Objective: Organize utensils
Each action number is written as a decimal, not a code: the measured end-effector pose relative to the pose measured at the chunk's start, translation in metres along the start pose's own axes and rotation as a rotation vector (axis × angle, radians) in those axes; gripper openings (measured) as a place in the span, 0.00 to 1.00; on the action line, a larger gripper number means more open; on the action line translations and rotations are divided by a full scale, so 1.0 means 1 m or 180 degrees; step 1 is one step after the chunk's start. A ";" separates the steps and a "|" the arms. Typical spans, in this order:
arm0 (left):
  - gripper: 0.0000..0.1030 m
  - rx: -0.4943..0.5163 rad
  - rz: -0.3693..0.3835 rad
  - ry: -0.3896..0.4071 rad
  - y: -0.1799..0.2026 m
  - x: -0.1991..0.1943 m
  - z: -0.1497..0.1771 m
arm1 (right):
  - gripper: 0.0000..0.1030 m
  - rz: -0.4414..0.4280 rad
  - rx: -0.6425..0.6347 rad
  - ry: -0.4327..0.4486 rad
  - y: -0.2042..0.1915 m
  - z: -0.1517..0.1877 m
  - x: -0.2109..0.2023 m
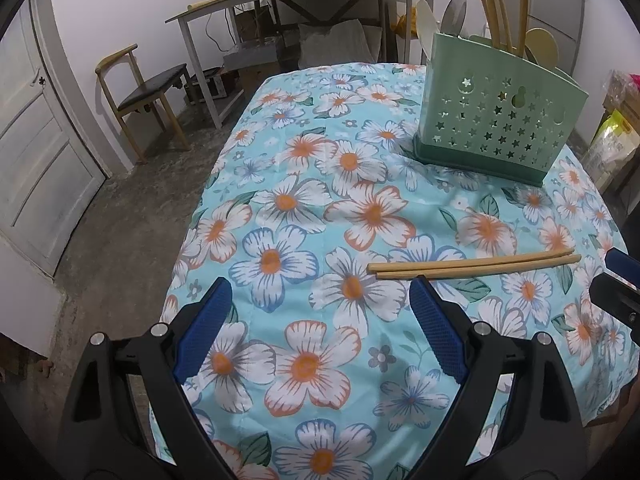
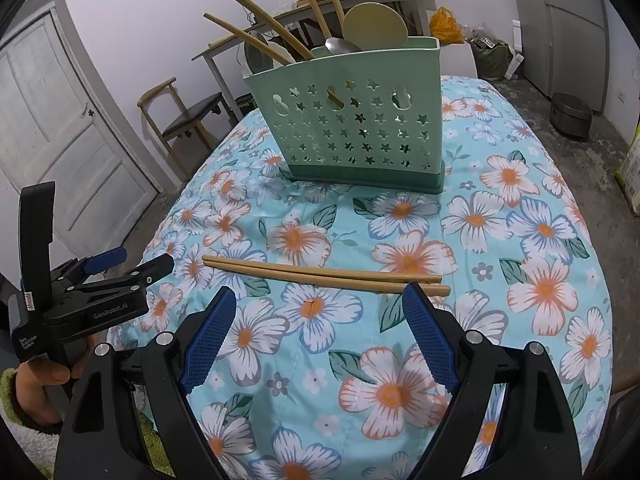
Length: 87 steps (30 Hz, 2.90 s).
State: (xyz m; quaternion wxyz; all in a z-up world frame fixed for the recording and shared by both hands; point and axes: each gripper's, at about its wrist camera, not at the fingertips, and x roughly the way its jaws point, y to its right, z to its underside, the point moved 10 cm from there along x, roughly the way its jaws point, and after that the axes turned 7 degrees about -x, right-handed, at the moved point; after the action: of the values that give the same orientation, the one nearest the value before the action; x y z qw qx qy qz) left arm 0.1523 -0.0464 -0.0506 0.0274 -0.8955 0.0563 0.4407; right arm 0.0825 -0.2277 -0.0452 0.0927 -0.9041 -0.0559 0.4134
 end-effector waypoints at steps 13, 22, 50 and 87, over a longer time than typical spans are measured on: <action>0.84 -0.0157 0.0302 -0.0337 0.009 0.028 0.023 | 0.80 0.0007 0.0054 -0.0066 0.006 0.006 0.007; 0.92 -0.0334 0.0665 -0.0394 0.017 0.043 0.042 | 0.80 0.0004 0.0038 -0.0123 0.004 0.005 0.013; 0.92 -0.1015 0.1578 -0.0420 -0.004 0.034 0.034 | 0.80 -0.0088 0.0131 -0.0185 0.000 0.000 0.022; 0.92 -0.0457 0.1464 0.0041 0.034 0.006 0.015 | 0.80 -0.0117 0.0224 -0.0127 0.004 0.002 0.017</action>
State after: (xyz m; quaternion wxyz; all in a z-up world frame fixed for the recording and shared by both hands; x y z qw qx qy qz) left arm 0.1399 -0.0788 -0.0645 -0.1378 -0.8616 0.2275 0.4324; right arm 0.0917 -0.2281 -0.0598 0.1310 -0.8906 -0.0598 0.4313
